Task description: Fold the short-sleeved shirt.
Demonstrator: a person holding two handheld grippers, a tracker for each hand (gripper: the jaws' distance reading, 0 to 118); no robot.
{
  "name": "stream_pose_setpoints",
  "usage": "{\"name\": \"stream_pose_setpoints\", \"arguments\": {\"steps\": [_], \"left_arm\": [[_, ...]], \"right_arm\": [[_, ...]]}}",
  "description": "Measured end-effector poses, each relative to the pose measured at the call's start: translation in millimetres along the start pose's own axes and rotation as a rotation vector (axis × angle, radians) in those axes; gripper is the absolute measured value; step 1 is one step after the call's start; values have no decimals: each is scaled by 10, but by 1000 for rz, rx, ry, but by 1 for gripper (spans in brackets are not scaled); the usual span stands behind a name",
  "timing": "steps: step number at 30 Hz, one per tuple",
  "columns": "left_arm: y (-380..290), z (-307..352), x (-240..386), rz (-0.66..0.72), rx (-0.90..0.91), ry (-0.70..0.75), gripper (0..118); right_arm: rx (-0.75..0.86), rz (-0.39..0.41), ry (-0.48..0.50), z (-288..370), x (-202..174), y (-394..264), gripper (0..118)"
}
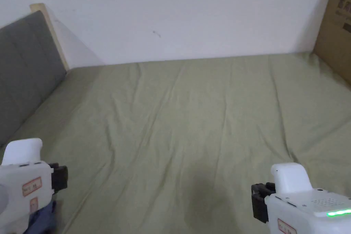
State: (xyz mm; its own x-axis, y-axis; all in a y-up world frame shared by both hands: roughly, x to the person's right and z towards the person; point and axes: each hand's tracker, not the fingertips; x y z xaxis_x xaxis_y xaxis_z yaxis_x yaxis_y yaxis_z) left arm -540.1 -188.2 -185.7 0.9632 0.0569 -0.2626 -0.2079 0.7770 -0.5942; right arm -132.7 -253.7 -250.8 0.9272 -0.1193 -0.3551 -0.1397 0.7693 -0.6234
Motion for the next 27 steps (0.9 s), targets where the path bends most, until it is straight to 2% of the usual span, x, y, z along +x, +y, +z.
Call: {"name": "stream_pose_setpoints", "arguments": {"steps": [8,10,12,16,18,23,27], "left_arm": [[-15,697,913,-69,236,-47,0],[-49,871,1103,-105,350,-16,0],[-68,1021,1314,-101,416,24,0],[-131,1226,1585,-64,488,-27,0],[-167,1274,1676,-73,513,-20,0],[-229,1392,1851,-85,564,5,0],[-290,1446,1916,-120,595,29,0]], "right_arm": [[273,12,-62,752,-27,360,4],[328,25,-98,919,-27,436,4],[383,23,-94,1070,-35,476,4],[443,39,-129,1293,-64,502,4],[459,59,-138,1359,-76,506,4],[489,35,-129,1499,-65,482,4],[518,51,-161,1547,-71,471,4]]}}
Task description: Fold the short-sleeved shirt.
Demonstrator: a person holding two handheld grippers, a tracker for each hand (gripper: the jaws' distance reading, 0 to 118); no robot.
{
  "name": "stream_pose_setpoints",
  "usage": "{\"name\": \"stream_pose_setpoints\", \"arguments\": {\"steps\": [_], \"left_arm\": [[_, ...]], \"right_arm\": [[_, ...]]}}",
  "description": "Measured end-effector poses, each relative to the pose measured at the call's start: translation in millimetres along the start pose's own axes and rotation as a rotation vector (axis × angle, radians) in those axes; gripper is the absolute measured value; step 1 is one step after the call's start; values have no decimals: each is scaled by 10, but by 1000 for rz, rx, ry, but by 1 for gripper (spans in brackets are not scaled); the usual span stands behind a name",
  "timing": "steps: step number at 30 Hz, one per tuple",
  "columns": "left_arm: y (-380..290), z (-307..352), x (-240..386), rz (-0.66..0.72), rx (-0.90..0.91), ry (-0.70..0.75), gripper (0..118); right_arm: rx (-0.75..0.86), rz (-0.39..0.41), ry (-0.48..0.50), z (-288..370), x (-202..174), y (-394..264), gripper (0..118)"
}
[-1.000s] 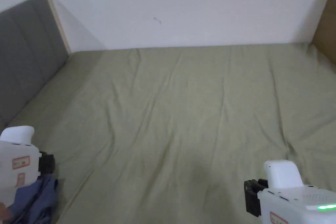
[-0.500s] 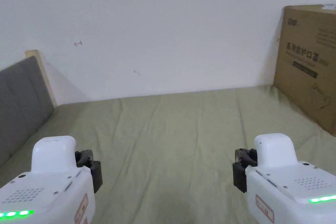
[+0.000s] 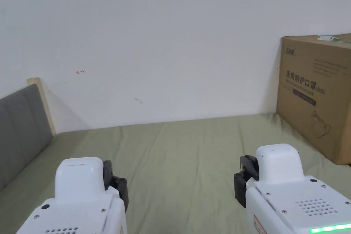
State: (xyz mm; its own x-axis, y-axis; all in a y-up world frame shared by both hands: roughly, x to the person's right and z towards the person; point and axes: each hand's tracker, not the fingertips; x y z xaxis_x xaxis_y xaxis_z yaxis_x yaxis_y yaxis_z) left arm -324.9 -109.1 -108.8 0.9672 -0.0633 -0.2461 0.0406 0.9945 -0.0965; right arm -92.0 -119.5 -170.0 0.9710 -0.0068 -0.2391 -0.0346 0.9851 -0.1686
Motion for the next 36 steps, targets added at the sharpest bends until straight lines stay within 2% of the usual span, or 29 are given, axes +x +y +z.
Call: {"name": "stream_pose_setpoints", "arguments": {"steps": [6,8,9,11,13,15,19,27,31,36], "left_arm": [[18,35,12,4,18,15,0],[23,35,9,10,20,12,1],[20,28,17,2,20,10,11],[25,-1,53,-33,-14,3,61],[7,-30,73,-31,-31,-14,116],[-21,-13,67,-3,-15,-25,118],[20,-9,76,8,7,10,118],[24,-42,144,-50,-41,52,117],[31,-51,40,85,-69,-48,117],[56,-81,-21,94,-101,-36,117]], "right_arm": [[13,-13,-9,7,28,32,5],[17,-7,-23,4,29,35,10],[20,-10,-25,6,33,37,19],[18,-13,-51,-4,34,37,57],[17,-14,-50,-27,52,35,99],[22,-24,-46,-23,73,20,108],[24,-8,-42,-21,74,36,116],[35,-16,-50,-15,116,34,116],[28,-15,-55,-26,144,23,116],[19,-13,-60,-44,167,7,116]]}}
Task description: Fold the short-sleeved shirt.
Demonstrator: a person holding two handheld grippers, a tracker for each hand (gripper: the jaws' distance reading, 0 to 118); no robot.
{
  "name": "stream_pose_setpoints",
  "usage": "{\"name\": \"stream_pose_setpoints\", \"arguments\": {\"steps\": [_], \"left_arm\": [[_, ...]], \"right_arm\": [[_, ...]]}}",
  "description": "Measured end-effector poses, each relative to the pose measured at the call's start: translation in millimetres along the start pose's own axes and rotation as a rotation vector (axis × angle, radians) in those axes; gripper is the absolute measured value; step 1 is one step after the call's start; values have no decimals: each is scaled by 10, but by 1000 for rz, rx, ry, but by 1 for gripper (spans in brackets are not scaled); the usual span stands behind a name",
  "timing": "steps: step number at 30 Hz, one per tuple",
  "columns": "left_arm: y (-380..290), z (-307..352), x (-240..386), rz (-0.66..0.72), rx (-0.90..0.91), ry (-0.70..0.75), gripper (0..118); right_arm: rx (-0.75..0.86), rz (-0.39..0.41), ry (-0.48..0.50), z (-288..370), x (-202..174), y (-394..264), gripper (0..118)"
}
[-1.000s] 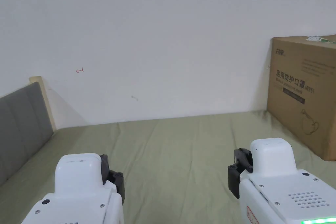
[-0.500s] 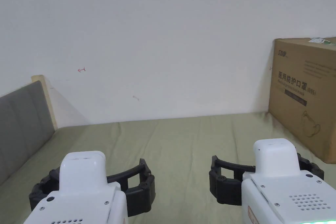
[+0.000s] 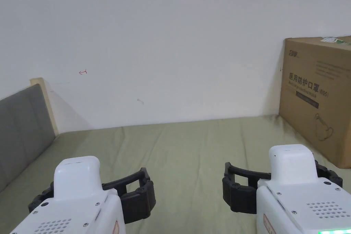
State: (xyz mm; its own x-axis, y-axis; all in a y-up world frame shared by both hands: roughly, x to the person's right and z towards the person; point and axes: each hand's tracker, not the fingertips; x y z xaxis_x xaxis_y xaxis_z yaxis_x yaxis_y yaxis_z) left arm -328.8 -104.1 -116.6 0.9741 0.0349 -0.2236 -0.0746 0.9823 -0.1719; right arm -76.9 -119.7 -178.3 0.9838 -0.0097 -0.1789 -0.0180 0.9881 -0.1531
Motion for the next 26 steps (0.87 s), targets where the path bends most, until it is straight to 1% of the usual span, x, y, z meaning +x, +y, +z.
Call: {"name": "stream_pose_setpoints", "arguments": {"steps": [4,6,8,12,15,22,26], "left_arm": [[-5,17,40,-60,11,9,117],[-13,30,68,-75,13,11,117],[-6,38,92,-76,20,9,117],[11,40,154,-83,14,60,117],[46,93,128,-53,28,43,117],[20,37,140,-83,35,41,117],[8,32,124,-67,38,14,117]], "right_arm": [[-6,-6,-1,-28,4,-14,116],[-18,-21,17,-31,3,-16,116],[-18,-41,40,-29,10,-17,116],[-20,-24,28,-41,9,-21,116],[-17,-31,33,-42,30,-21,116],[-17,-23,27,-62,32,-23,116],[-18,-21,24,-72,32,-22,116]]}}
